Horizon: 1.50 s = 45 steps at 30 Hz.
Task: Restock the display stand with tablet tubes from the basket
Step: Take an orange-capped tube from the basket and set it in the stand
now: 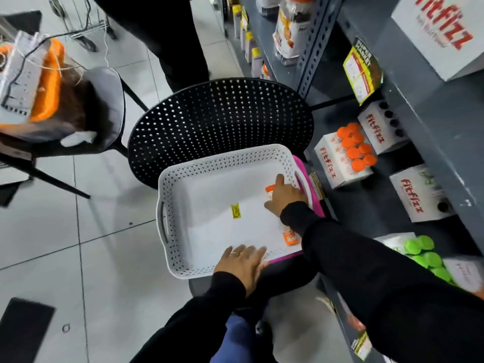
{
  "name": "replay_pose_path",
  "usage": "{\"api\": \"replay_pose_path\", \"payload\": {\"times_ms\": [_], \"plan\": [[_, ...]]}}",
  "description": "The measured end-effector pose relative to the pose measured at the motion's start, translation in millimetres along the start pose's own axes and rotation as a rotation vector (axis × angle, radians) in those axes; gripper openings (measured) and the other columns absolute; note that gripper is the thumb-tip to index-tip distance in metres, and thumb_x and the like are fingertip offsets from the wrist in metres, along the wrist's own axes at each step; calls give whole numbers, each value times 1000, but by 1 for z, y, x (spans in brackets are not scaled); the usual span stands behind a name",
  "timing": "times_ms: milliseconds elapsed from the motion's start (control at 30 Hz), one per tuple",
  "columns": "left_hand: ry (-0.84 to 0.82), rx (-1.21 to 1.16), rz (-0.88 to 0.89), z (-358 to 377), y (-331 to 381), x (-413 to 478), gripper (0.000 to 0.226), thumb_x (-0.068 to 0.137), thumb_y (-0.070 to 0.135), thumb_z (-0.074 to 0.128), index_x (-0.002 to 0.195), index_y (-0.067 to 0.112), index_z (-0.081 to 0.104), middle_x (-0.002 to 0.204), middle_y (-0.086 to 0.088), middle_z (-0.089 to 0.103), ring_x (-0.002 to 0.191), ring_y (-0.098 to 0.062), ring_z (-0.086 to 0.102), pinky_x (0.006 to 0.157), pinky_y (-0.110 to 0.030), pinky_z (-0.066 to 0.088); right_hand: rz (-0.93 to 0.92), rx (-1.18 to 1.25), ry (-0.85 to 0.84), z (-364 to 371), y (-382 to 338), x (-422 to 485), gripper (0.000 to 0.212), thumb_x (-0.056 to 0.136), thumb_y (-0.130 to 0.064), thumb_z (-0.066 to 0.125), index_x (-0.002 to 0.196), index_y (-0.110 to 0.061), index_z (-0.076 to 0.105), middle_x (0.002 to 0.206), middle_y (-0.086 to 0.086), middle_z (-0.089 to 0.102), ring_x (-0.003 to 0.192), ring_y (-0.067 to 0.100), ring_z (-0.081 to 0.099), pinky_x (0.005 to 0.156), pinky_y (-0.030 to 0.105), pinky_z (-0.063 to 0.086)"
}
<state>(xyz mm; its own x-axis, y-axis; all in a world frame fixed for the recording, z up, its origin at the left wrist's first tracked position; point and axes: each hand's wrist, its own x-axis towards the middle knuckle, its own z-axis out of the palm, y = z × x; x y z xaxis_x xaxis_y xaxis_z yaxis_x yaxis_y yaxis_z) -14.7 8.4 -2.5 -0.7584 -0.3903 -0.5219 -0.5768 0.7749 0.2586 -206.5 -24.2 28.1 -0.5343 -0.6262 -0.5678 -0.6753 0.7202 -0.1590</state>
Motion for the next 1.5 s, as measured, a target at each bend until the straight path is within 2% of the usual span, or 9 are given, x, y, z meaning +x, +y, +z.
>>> {"api": "replay_pose_path", "payload": {"times_ms": [133,267,500,667,800,933,1233,1400,1500], "plan": [[-39,3,-8,-3,0,-1,46,99,44,19,143,30,19,148,-3,34,135,-26,28,113,-42,14,-46,59,-36,-32,4,-21,52,83,-25,61,128,-7,41,119,14,62,104,37,60,85,39,53],[-61,64,-17,-4,2,-1,51,96,49,10,144,30,13,148,1,34,136,-22,27,114,-43,9,-119,-10,-165,-78,23,-64,14,83,-15,59,84,-3,66,61,5,59,62,26,62,63,34,56],[188,3,1,-20,33,18,86,89,55,-8,128,8,51,127,-10,59,119,-29,53,104,-49,32,-63,90,-106,-144,68,-157,31,93,-20,52,63,-13,57,66,7,60,45,8,53,53,23,42],[396,27,292,-59,110,50,75,96,47,1,121,1,54,125,-18,59,117,-32,53,100,-44,25,70,-14,170,-170,120,-247,20,90,-19,54,79,-7,65,86,13,66,94,35,57,62,26,41],[598,83,648,-84,183,53,56,89,40,30,133,4,33,149,-13,29,142,-17,-2,112,-38,6,231,23,375,-181,160,-317,25,77,-26,67,91,-5,69,94,17,70,91,35,62,78,36,52],[570,139,867,-96,245,42,61,97,49,11,137,5,25,156,-7,7,142,-18,-2,111,-41,8,323,83,493,-183,189,-382,22,76,-15,71,98,-14,73,88,3,71,85,23,59,69,26,44],[392,372,946,-100,311,23,87,94,52,-6,115,-2,59,122,-18,61,114,-32,56,103,-42,30,478,260,636,-166,234,-445,11,82,-14,69,91,-12,75,77,-6,66,70,10,54,61,12,42],[461,365,990,-86,336,13,109,70,61,-36,142,7,26,152,-8,23,140,-22,17,115,-37,9,660,358,739,-149,249,-485,23,83,-12,70,106,-10,72,102,3,71,88,15,59,77,25,44],[441,439,966,-81,362,-3,80,85,57,-12,146,10,11,156,-4,8,142,-19,2,116,-35,1,838,418,838,-129,273,-527,28,82,-12,72,109,-6,69,111,8,69,100,24,60,87,34,50]]}}
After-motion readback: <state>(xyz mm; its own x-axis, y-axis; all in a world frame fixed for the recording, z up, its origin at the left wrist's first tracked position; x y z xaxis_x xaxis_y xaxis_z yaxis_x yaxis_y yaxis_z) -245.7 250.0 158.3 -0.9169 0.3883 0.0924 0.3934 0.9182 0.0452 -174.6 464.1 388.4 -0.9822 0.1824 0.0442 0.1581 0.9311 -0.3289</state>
